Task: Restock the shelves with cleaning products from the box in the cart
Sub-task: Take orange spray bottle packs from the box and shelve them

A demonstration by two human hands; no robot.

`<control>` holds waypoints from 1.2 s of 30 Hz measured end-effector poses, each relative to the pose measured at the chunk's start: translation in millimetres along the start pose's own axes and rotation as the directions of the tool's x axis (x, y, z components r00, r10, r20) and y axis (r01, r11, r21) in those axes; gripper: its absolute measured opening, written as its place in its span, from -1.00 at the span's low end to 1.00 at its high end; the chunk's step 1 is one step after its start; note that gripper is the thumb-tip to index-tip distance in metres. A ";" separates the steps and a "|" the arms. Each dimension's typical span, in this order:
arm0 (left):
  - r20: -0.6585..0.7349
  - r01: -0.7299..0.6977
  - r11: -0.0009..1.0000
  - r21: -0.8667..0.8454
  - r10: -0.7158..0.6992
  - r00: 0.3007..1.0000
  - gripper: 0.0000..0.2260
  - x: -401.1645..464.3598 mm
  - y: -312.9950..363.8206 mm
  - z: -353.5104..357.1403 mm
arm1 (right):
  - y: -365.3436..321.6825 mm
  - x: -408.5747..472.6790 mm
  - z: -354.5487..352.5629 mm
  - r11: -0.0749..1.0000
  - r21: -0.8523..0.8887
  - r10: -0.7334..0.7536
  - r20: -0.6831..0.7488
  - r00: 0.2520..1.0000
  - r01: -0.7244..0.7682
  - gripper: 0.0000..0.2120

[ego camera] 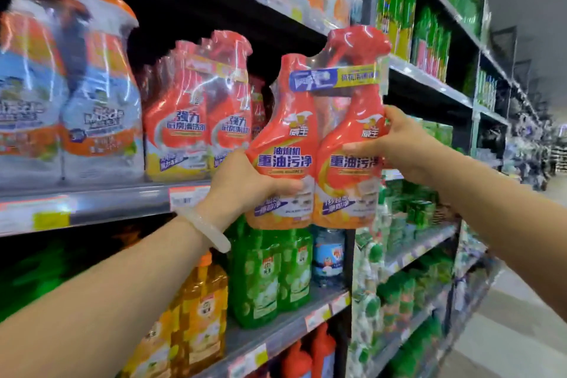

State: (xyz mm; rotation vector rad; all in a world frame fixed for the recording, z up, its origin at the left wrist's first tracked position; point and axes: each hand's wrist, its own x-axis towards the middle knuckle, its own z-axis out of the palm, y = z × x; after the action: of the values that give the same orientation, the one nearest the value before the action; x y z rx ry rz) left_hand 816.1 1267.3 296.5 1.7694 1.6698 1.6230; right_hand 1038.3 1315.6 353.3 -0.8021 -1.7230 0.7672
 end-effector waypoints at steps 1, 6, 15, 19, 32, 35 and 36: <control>-0.026 -0.005 1.000 0.001 0.005 1.000 -0.49 13.9 0.4 6.3 | 2.7 17.0 -3.2 1.000 -0.004 -0.019 0.009 1.000 0.019 -0.49; -0.208 0.010 1.000 0.004 -0.009 0.978 -0.27 79.1 -1.5 34.0 | 21.2 97.7 -14.4 0.984 0.037 -0.176 0.047 0.983 0.175 -0.50; -0.557 0.021 0.925 0.380 0.210 0.803 -0.23 118.5 -3.9 60.6 | 67.3 206.3 -2.4 0.941 0.160 -0.325 0.191 0.926 0.297 -0.41; -0.614 0.198 0.862 0.467 0.155 0.774 -0.31 129.1 -5.1 71.8 | 79.5 236.7 4.6 0.940 0.175 -0.336 0.306 0.891 0.294 -0.39; -0.657 0.383 0.740 0.552 0.104 0.746 -0.43 138.0 -3.4 76.0 | 60.9 258.7 25.6 0.873 -0.292 -0.248 0.425 0.870 0.392 -0.44; -0.637 0.383 0.720 0.578 0.106 0.763 -0.44 141.4 -1.4 79.1 | 60.9 260.2 30.0 0.854 -0.347 -0.226 0.427 0.876 0.389 -0.48; -0.631 0.383 0.711 0.590 0.109 0.768 -0.43 142.1 -0.2 81.0 | 60.9 261.0 34.5 0.861 -0.348 -0.210 0.421 0.883 0.370 -0.44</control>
State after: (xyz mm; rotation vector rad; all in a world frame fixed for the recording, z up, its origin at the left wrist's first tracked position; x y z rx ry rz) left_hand 843.7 1421.6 343.4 1.2769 2.9940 1.7534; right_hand 952.4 1558.7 434.3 -0.6722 -2.3414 0.3450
